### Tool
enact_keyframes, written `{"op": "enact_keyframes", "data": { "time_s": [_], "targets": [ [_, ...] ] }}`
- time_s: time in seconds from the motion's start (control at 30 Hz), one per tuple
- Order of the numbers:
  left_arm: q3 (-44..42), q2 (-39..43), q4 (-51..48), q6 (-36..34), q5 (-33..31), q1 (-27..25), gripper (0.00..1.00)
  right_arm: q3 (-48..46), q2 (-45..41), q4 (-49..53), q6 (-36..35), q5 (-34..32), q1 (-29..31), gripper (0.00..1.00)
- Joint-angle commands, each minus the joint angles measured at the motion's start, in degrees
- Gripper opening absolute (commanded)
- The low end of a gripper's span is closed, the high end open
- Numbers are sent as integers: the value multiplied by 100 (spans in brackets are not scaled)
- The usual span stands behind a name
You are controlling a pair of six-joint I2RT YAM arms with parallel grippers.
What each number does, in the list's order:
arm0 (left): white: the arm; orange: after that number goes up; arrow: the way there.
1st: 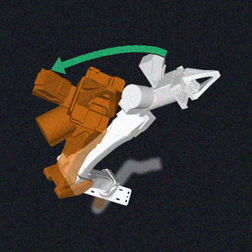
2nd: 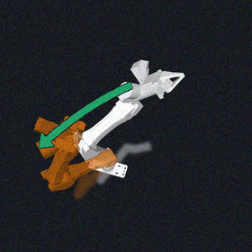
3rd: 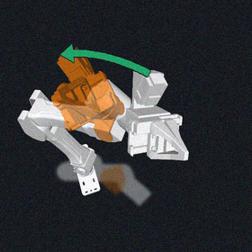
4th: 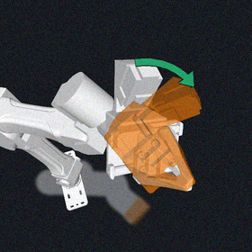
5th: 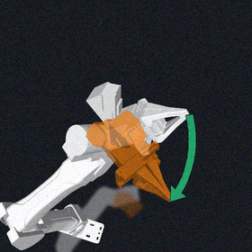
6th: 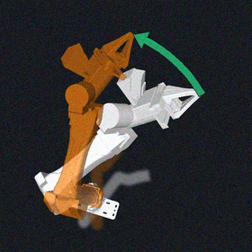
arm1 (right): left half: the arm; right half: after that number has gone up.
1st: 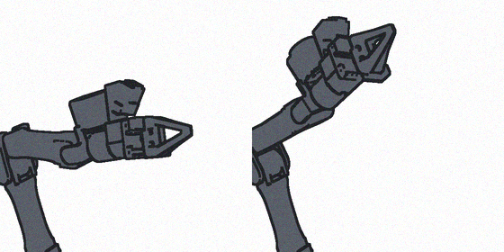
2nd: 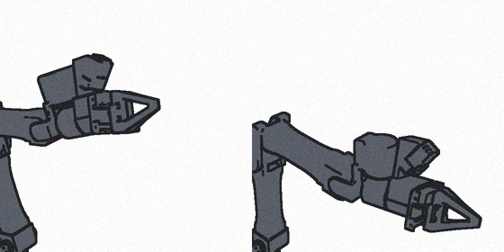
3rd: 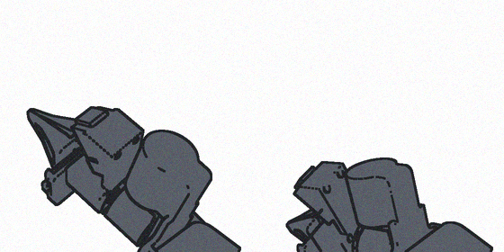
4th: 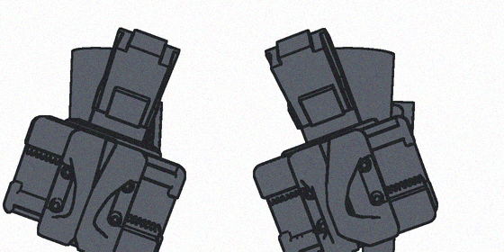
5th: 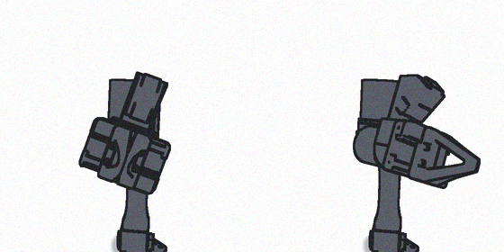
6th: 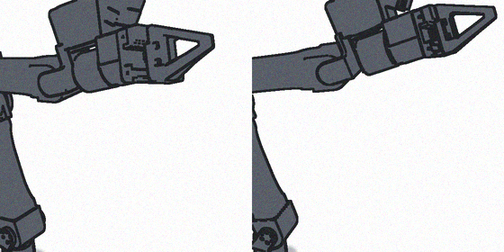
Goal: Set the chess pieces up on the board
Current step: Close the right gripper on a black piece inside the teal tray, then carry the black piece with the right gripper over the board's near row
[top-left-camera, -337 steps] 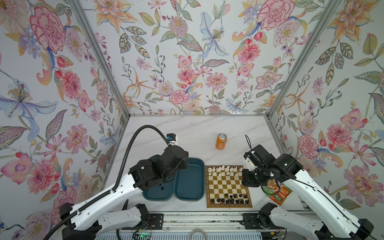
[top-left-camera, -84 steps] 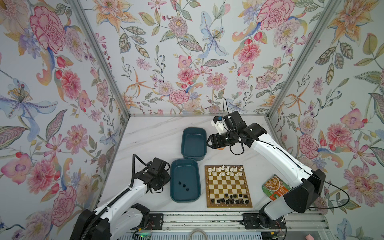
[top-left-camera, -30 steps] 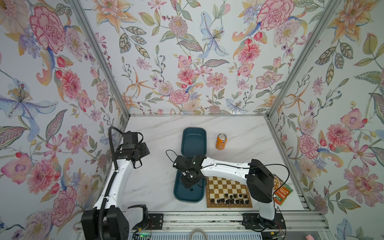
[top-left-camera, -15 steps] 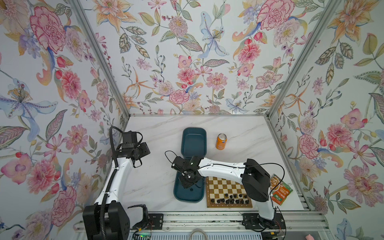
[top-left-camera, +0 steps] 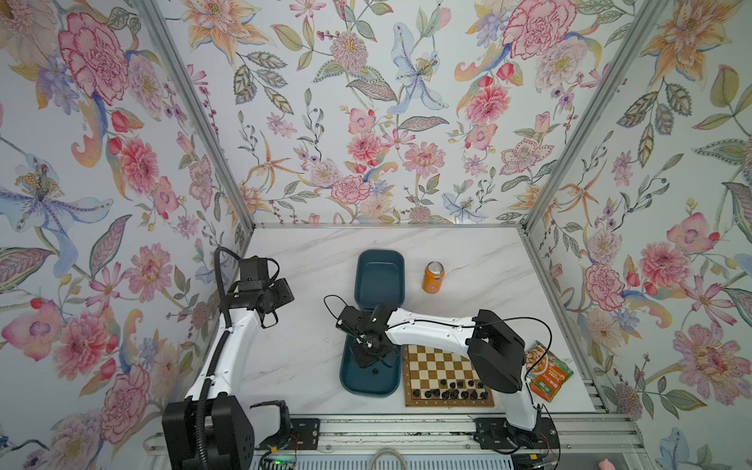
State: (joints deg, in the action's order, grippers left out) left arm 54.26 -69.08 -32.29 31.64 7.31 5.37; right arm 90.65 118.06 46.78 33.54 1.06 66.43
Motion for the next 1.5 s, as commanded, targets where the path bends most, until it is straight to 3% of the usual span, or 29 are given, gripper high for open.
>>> {"op": "enact_keyframes", "data": {
  "time_s": [0.0,0.63,0.87,1.47],
  "targets": [
    [96,-38,-50,-121,14,45,59,-90,110,-20,107,43,-48,19],
    [126,-62,-68,-132,-24,39,58,-258,123,-80,179,80,-79,16],
    [124,-45,-71,-132,-19,43,58,-250,40,-48,245,46,-80,10],
    [33,200,-25,-78,147,13,60,103,-1404,1079,572,-765,-90,6]
  ]
}}
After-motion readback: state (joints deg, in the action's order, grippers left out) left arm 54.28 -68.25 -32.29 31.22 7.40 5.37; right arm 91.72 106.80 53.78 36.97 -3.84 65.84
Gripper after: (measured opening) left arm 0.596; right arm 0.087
